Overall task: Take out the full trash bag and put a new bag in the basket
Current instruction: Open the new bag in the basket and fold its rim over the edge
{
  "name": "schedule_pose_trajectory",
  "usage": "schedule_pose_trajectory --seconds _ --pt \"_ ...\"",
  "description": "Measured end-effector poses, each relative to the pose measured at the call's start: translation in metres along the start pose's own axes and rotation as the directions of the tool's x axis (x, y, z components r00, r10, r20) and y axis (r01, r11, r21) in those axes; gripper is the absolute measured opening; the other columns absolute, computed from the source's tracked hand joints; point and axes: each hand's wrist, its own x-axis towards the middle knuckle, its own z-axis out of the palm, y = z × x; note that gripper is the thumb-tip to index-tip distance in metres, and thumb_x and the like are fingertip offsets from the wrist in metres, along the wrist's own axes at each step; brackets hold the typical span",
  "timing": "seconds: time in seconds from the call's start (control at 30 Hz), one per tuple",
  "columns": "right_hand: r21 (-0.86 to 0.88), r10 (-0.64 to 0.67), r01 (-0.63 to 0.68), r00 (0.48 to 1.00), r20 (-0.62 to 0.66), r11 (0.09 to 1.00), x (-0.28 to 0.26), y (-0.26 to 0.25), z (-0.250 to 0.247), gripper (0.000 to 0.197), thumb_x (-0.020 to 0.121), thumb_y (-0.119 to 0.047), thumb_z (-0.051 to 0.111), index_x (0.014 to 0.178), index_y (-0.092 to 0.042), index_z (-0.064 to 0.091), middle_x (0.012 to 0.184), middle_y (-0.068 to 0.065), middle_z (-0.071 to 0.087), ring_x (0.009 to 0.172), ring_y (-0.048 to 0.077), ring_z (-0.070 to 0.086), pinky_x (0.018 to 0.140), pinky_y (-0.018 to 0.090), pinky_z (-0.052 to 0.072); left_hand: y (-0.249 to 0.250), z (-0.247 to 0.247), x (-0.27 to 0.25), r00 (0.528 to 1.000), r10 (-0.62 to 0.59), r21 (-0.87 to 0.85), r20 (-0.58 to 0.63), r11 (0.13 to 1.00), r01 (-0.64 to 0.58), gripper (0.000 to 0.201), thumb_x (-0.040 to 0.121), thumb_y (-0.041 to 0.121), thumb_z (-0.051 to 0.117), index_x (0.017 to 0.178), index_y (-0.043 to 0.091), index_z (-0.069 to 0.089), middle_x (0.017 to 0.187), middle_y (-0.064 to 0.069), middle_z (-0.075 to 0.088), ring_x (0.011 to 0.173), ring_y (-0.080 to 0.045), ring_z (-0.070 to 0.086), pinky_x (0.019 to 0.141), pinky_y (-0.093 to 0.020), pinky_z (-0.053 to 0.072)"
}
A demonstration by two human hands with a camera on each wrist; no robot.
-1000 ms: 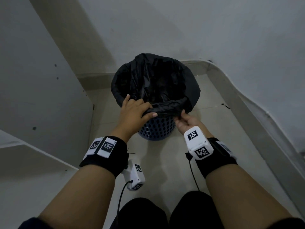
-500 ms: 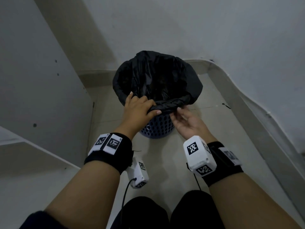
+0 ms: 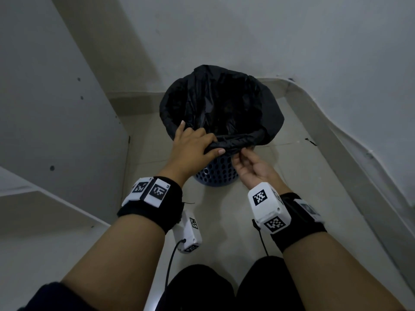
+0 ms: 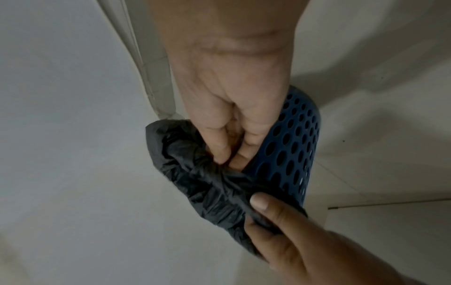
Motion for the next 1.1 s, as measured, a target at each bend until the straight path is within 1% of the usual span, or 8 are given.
schedule_pose_trajectory --seconds 0.2,0.47,0.63,0.73,0.83,0.93,1.03,1.1 --pt "-0.166 0.058 -0.060 0.998 -0.017 0.984 -0.022 -0.032 0.003 0.014 0.092 -0.010 0.050 0.095 0.000 0.058 0.092 0.019 0.063 0.098 0.032 0.062 0.096 0.047 0.048 -0.001 0.003 -0.001 0.999 -0.024 0.011 -0.036 1.000 0.024 0.048 0.076 0.065 0.062 0.098 0.022 0.065 0.084 0.007 0.043 0.095 -0.024 0.049 0.118 -0.048 -0.002" --pt "-0.545 -0.020 0.001 0.999 -0.029 0.839 -0.015 -0.023 0.004 0.018 0.090 -0.037 0.062 0.096 -0.020 0.063 0.078 -0.001 0.073 0.077 0.015 0.064 0.068 0.027 0.048 -0.009 0.000 -0.004 0.992 -0.074 0.031 -0.101 0.997 0.077 0.027 0.082 0.026 0.066 0.104 0.012 0.060 0.114 -0.009 0.052 0.114 -0.034 0.047 0.118 -0.058 0.001" --pt "-0.641 0.025 -0.028 1.000 -0.013 0.767 -0.017 0.002 0.014 0.027 0.088 -0.039 0.065 0.105 -0.018 0.064 0.090 0.002 0.069 0.072 0.015 0.060 0.066 0.028 0.049 0.000 0.001 -0.015 0.995 0.059 0.023 -0.083 0.998 -0.057 0.050 0.083 0.044 0.060 0.130 0.031 0.051 0.115 0.005 0.056 0.117 -0.023 0.047 0.116 -0.057 -0.005" --pt "-0.586 0.063 -0.077 0.997 -0.045 0.807 -0.018 -0.006 0.014 0.042 0.086 -0.031 0.068 0.120 -0.010 0.057 0.110 0.012 0.057 0.093 0.027 0.061 0.083 0.039 0.054 0.002 0.004 -0.013 0.993 0.025 0.069 -0.112 0.997 -0.017 0.042 0.088 0.052 0.044 0.113 0.024 0.062 0.092 0.000 0.056 0.094 -0.029 0.054 0.115 -0.061 0.007" --pt "-0.417 0.000 0.006 1.000 0.016 0.909 -0.016 -0.029 0.010 0.047 0.088 -0.024 0.067 0.130 -0.009 0.052 0.124 0.014 0.058 0.106 0.032 0.060 0.095 0.050 0.051 0.002 0.008 -0.010 0.991 0.020 0.105 -0.130 0.994 -0.006 0.033 0.088 0.045 0.058 0.106 0.018 0.064 0.089 -0.004 0.056 0.090 -0.033 0.055 0.114 -0.063 0.009" --pt "-0.285 -0.059 0.083 0.994 0.092 0.955 -0.016 -0.041 0.017 0.032 0.093 -0.014 0.061 0.123 -0.005 0.055 0.111 0.014 0.065 0.099 0.028 0.064 0.081 0.046 0.059 0.004 0.007 -0.008 0.995 0.006 0.123 -0.104 0.992 0.007 0.034 0.091 0.045 0.057 0.111 0.018 0.063 0.094 -0.004 0.056 0.096 -0.032 0.054 0.116 -0.060 0.005" --pt "-0.272 -0.029 0.042 0.998 0.053 0.961 -0.018 -0.040 0.023 0.012 0.098 -0.002 0.047 0.100 0.000 0.058 0.096 0.014 0.066 0.093 0.026 0.063 0.097 0.040 0.051 0.004 0.006 -0.008 0.996 -0.022 0.121 -0.081 0.992 0.032 0.036 0.093 0.047 0.053 0.114 0.019 0.061 0.098 -0.004 0.055 0.101 -0.031 0.051 0.117 -0.056 -0.002" --pt "-0.199 0.014 -0.010 1.000 0.021 0.980 -0.020 -0.039 0.019 0.021 0.101 0.000 0.038 0.090 0.000 0.056 0.088 0.011 0.070 0.116 0.032 0.056 0.102 0.043 0.039 0.003 0.006 -0.008 0.996 -0.030 0.115 -0.082 0.993 0.040 0.035 0.093 0.047 0.052 0.114 0.020 0.060 0.098 -0.003 0.054 0.102 -0.030 0.050 0.117 -0.054 -0.005"
